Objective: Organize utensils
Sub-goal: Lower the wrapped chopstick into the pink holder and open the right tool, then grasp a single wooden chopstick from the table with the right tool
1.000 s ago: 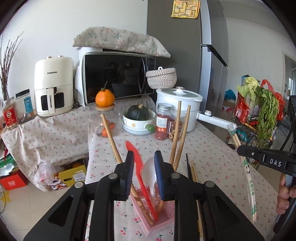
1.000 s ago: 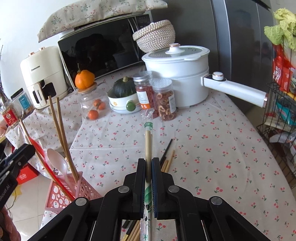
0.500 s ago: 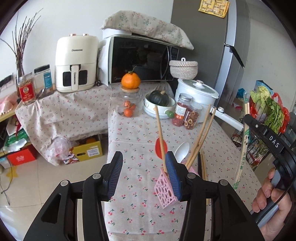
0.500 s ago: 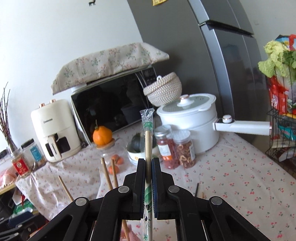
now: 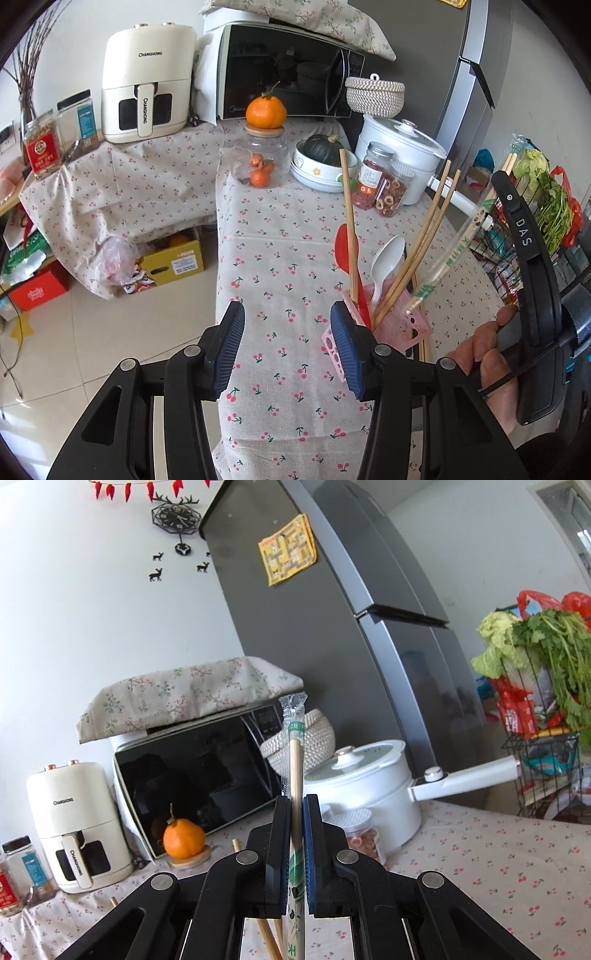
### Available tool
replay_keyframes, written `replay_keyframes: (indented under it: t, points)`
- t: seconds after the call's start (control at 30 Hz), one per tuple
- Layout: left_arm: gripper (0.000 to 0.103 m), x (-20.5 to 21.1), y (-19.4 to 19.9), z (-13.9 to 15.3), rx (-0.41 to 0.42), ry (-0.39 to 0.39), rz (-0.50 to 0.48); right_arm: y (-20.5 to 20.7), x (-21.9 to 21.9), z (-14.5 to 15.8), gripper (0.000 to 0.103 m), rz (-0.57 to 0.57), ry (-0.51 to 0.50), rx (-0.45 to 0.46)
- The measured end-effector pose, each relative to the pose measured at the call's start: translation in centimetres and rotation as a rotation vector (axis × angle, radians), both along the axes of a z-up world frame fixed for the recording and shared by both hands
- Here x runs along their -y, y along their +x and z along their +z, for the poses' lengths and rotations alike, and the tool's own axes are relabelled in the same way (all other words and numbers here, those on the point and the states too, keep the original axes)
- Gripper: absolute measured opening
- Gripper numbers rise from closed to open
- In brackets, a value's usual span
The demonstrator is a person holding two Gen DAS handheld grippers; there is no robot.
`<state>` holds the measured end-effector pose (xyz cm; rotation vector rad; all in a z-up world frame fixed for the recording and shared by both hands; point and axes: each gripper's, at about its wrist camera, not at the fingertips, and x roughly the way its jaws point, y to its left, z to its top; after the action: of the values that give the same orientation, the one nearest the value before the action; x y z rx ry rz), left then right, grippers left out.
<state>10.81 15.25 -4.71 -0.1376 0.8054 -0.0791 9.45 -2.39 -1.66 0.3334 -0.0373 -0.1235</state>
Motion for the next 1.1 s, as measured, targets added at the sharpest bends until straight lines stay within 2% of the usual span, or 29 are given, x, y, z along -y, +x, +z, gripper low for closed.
replay_keyframes:
  t: [0.17, 0.33, 0.43, 0.5, 0.57, 0.7, 0.77, 0.87, 0.97, 1.1]
  points:
    - [0.051, -0.2, 0.4, -0.3, -0.017, -0.006, 0.006, -0.6, -1.3, -1.1, 0.007, -0.009, -0.038, 0.018]
    - [0.051, 0.1, 0.6, -0.8, -0.038, -0.012, -0.002, -1.2, -0.8, -2.2, 0.008, 0.028, -0.017, -0.031]
    - [0.052, 0.5, 0.5, -0.9, -0.046, -0.026, -0.018, -1.5, 0.2, -1.5, 0.011, 0.047, -0.01, -0.055]
    - [0.055, 0.7, 0.5, -0.9, -0.05, -0.041, -0.023, -1.6, 1.0, -0.7, 0.024, 0.066, -0.017, -0.073]
    - [0.062, 1.1, 0.4, -0.8, -0.05, -0.046, -0.025, -1.7, 1.9, 0.2, 0.042, 0.083, -0.032, -0.09]
    - [0.067, 2.2, 0.4, -0.8, -0.051, -0.054, -0.042, -1.5, 4.1, 2.0, 0.06, 0.12, -0.066, -0.15]
    - [0.071, 2.7, 0.3, -1.0, -0.064, -0.063, -0.049, -1.2, 5.5, 2.5, 0.075, 0.128, -0.058, -0.189]
    - [0.078, 3.4, 0.2, -1.5, -0.084, -0.073, -0.057, -0.5, 7.5, 2.6, 0.086, 0.147, -0.063, -0.273]
    - [0.08, 4.0, 0.1, -1.9, -0.093, -0.054, -0.065, 0.2, 8.8, 2.1, 0.094, 0.172, -0.124, -0.361]
    - [0.081, 4.6, 0.1, -2.3, -0.102, -0.031, -0.077, 1.2, 10.4, 0.4, 0.096, 0.212, -0.171, -0.478]
